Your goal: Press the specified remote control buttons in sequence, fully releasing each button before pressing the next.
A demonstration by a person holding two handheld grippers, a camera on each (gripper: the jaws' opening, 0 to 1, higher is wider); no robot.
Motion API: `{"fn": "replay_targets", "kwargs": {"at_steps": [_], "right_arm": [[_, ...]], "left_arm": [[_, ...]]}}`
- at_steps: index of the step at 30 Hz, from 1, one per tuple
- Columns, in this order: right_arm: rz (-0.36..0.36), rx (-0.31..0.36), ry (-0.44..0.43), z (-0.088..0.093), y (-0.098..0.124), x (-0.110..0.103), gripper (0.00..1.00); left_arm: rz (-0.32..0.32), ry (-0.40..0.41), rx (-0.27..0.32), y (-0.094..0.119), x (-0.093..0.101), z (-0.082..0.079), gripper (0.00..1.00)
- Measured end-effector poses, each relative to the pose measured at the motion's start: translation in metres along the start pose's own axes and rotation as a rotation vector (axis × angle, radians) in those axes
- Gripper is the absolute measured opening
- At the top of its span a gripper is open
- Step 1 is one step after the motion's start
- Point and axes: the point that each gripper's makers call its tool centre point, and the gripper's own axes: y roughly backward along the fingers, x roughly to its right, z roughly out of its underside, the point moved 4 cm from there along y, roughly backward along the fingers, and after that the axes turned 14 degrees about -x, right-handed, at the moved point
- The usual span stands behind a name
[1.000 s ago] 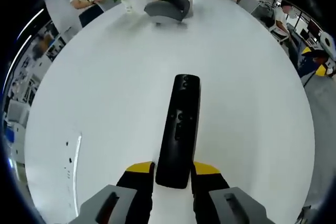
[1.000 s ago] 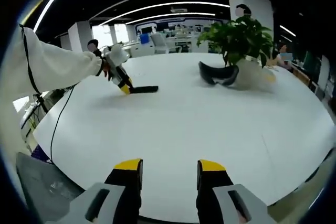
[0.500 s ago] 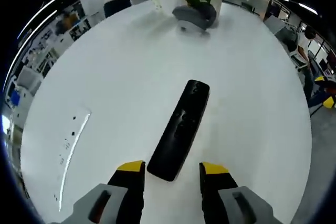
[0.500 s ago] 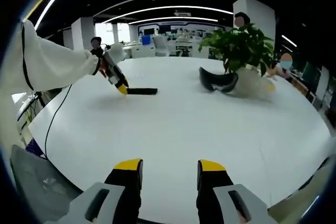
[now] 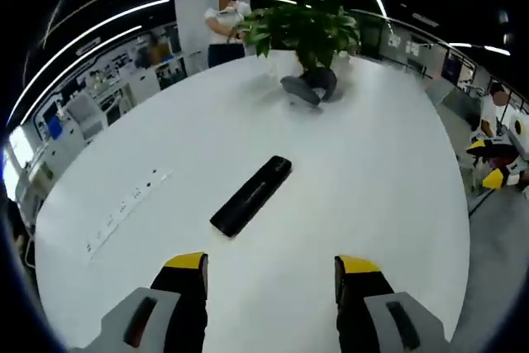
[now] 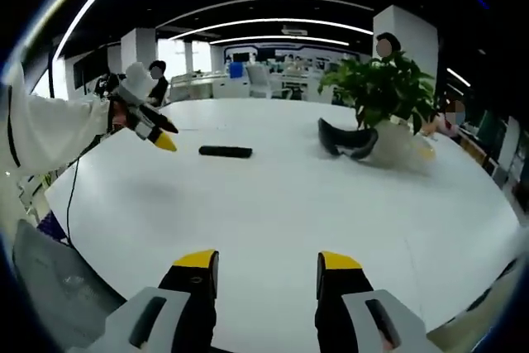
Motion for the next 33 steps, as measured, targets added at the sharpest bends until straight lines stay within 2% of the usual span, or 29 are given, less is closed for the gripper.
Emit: {"fn": "replay_targets", "kwargs": {"at_steps": [3, 8, 10, 13, 15, 18, 19, 21, 25, 27, 31, 33], "right_arm": [[0.017, -0.001, 0.002, 0.001, 0.000, 0.002, 0.45], [0.040, -0.010, 0.018, 0.002, -0.001, 0.003, 0.46], [0.036, 0.004, 0.011, 0.000, 0.001, 0.003, 0.46], [0.033, 0.072, -0.003, -0.007, 0.009, 0.004, 0.45], [0.037, 0.069, -0.006, -0.006, 0.009, 0.005, 0.46], [0.034, 0.094, -0.003, -0.009, 0.012, 0.004, 0.46], [0.036, 0.097, -0.001, -0.010, 0.012, 0.003, 0.46], [0.047, 0.103, 0.008, -0.011, 0.013, 0.004, 0.46], [0.063, 0.152, -0.019, -0.016, 0.018, 0.007, 0.47], [0.064, 0.173, -0.030, -0.018, 0.021, 0.008, 0.50], [0.074, 0.187, -0.010, -0.020, 0.023, 0.007, 0.48], [0.065, 0.191, -0.004, -0.021, 0.022, 0.005, 0.53]], "left_arm": [[-0.040, 0.016, 0.039, 0.014, 0.013, 0.016, 0.73], [-0.038, 0.092, 0.096, 0.032, 0.037, 0.034, 0.73], [-0.056, 0.099, 0.119, 0.040, 0.047, 0.040, 0.75], [-0.090, 0.108, 0.172, 0.052, 0.058, 0.047, 0.74], [-0.100, 0.134, 0.208, 0.061, 0.066, 0.053, 0.75], [-0.139, 0.151, 0.242, 0.073, 0.078, 0.061, 0.79], [-0.179, 0.170, 0.270, 0.078, 0.081, 0.064, 0.81], [-0.216, 0.163, 0.310, 0.086, 0.089, 0.070, 0.82], [-0.267, 0.205, 0.321, 0.095, 0.101, 0.089, 0.83], [-0.260, 0.242, 0.331, 0.098, 0.106, 0.096, 0.85], [-0.294, 0.291, 0.364, 0.107, 0.118, 0.107, 0.92], [-0.296, 0.310, 0.377, 0.109, 0.128, 0.113, 0.93]]}}
